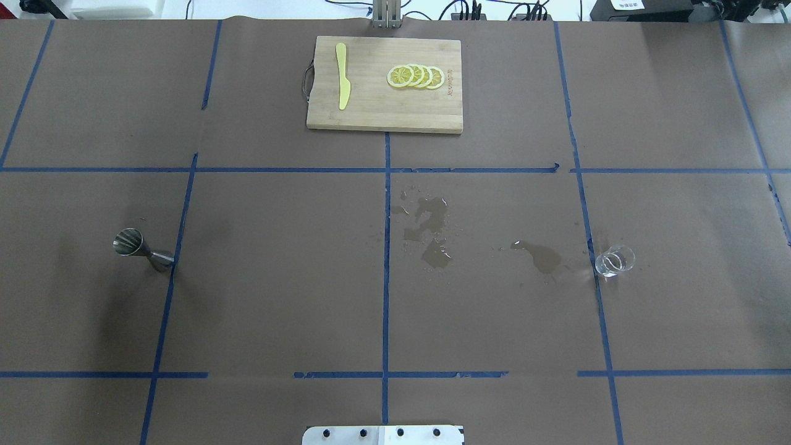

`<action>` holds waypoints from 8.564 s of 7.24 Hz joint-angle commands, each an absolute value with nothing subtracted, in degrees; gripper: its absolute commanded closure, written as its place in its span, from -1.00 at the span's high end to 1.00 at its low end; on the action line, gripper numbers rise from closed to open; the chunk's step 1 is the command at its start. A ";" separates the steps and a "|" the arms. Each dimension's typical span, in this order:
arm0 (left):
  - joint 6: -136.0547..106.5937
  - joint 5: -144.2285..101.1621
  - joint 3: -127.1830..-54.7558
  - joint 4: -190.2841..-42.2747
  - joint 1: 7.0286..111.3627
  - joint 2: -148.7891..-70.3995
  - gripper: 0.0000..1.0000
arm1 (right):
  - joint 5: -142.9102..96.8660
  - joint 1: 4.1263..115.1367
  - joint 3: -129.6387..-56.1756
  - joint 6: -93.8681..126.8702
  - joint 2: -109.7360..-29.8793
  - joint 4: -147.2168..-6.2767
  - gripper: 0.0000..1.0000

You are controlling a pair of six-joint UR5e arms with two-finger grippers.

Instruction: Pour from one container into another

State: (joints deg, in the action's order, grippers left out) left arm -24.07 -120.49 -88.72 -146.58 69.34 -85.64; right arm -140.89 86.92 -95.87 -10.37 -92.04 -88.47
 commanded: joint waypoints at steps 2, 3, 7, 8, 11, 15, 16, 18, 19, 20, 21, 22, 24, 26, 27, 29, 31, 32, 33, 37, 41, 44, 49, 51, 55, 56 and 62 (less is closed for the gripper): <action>-46.10 -102.63 -88.85 -170.62 49.90 -79.39 1.00 | -140.80 86.92 -96.15 -10.37 -92.02 -87.19 1.00; -51.19 -96.91 -88.86 -176.86 44.35 -77.54 0.92 | -140.80 86.92 -96.33 -10.37 -91.93 -87.19 1.00; -55.07 -80.49 -89.12 -190.20 30.81 -69.36 0.87 | -140.80 86.92 -97.64 -10.37 -91.85 -87.10 1.00; -59.98 -71.89 -89.21 -190.11 23.45 -68.82 0.87 | -140.45 86.92 -98.08 -10.46 -91.85 -87.01 1.00; -68.55 -50.76 -89.47 -189.67 7.93 -68.64 0.89 | -140.19 86.92 -98.00 -10.55 -91.58 -87.01 1.00; -61.22 -32.62 -90.52 -187.12 0.00 -70.48 0.90 | -140.10 86.92 -98.00 -10.55 -91.67 -87.01 1.00; -58.65 -32.52 -90.79 -186.34 0.00 -72.84 0.90 | -140.10 86.92 -97.91 -10.55 -91.67 -87.01 1.00; -57.92 -31.56 -90.79 -179.94 -0.35 -77.94 0.90 | -140.10 86.92 -97.82 -10.55 -91.76 -87.01 1.00; -57.92 -30.16 -90.79 -178.17 -1.05 -78.39 0.90 | -140.10 86.92 -97.82 -10.55 -91.84 -87.01 1.00; -57.92 -27.19 -90.79 -174.67 -1.32 -81.27 0.90 | -140.18 86.92 -97.82 -10.55 -91.85 -87.01 1.00; -57.92 -26.72 -90.79 -174.64 -1.32 -81.91 0.90 | -140.10 86.92 -97.82 -10.55 -91.76 -87.01 1.00; -58.01 -23.85 -90.70 -174.64 -1.32 -82.35 0.89 | -140.10 86.92 -97.82 -10.55 -91.76 -87.01 1.00; -58.44 -23.56 -89.65 -174.73 -1.23 -82.44 0.90 | -140.10 86.92 -97.91 -10.46 -91.76 -87.01 1.00; -58.54 -23.55 -88.16 -174.55 -1.06 -83.66 0.91 | -140.10 86.92 -97.91 -10.55 -91.84 -87.01 1.00; -58.62 -23.64 -87.55 -174.46 -0.45 -83.76 0.91 | -140.10 86.92 -97.91 -10.55 -91.76 -87.01 1.00; -58.62 -23.73 -87.19 -174.55 0.87 -84.20 0.93 | -140.19 86.92 -97.91 -10.46 -91.76 -87.10 1.00; -58.54 -23.82 -87.10 -174.46 3.68 -84.29 0.94 | -140.27 86.92 -98.00 -10.55 -91.93 -87.01 1.00; -58.54 -23.82 -87.10 -173.94 3.95 -84.98 0.95 | -140.27 86.92 -98.00 -10.55 -91.93 -87.01 1.00; -58.62 -23.91 -86.75 -173.24 4.13 -85.69 0.97 | -140.27 86.92 -97.91 -10.55 -91.93 -87.10 1.00; -58.45 -23.99 -85.96 -172.00 5.18 -87.01 0.88 | -140.27 86.92 -97.82 -10.55 -91.93 -87.10 1.00; -58.62 -26.45 -85.78 -172.00 6.41 -87.10 0.76 | -140.27 86.92 -97.82 -10.46 -91.93 -87.10 1.00; -58.62 -27.33 -84.73 -172.00 6.50 -87.19 0.24 | -140.27 86.92 -97.91 -10.55 -91.85 -87.01 1.00; -58.62 -29.87 -86.91 -172.97 7.29 -87.19 -1.00 | -140.27 86.92 -98.79 -10.55 -91.85 -87.01 0.98; -58.54 -30.94 -89.64 -172.97 8.70 -87.19 -1.00 | -140.27 86.92 -98.79 -10.46 -92.02 -85.27 0.98; -57.92 -34.18 -92.81 -172.97 11.51 -88.15 -1.00 | -140.27 86.92 -98.53 -9.84 -92.20 -83.41 0.95; -55.74 -34.97 -92.81 -172.88 12.56 -90.16 -1.00 | -140.27 86.92 -98.61 -9.84 -92.20 -83.41 0.95; -46.67 -35.59 -94.48 -172.71 13.80 -94.04 -1.00 | -129.23 75.97 -98.17 26.29 -95.34 -52.90 0.91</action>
